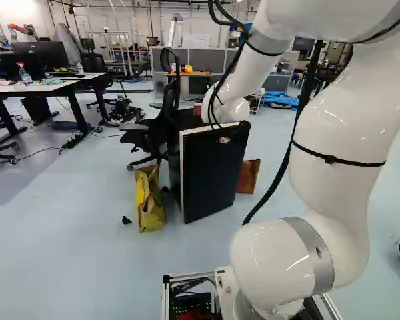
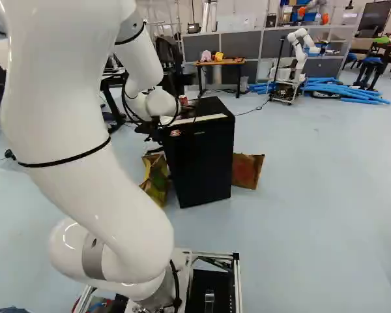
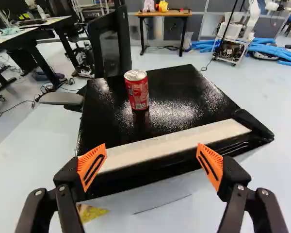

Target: Grab a drink from the fridge

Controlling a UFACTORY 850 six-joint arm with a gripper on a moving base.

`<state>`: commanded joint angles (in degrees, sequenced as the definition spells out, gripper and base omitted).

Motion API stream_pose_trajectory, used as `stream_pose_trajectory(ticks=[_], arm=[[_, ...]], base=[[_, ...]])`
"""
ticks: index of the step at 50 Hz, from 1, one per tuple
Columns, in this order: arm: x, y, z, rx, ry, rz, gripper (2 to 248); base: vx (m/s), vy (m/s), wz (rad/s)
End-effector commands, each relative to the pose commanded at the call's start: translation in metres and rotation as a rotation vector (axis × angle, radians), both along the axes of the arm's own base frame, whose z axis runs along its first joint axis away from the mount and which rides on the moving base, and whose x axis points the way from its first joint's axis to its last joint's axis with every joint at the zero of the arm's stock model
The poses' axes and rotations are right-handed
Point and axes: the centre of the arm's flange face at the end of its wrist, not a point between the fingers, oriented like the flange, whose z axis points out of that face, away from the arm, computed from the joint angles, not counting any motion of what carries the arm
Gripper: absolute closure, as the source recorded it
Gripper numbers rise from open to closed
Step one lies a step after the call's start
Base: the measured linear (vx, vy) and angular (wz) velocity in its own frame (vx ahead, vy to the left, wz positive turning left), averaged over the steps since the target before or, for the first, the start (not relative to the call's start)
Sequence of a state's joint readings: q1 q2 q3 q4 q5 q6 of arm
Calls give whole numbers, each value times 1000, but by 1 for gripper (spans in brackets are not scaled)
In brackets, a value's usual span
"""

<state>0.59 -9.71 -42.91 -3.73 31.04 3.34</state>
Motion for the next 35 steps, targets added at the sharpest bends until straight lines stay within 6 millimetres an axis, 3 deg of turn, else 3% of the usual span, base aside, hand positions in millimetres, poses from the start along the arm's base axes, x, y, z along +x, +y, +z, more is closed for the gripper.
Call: stream_pose_trajectory(ticks=[35], arm=[[30, 4, -17, -7, -138, 46, 3]], base=[[0, 0, 0]])
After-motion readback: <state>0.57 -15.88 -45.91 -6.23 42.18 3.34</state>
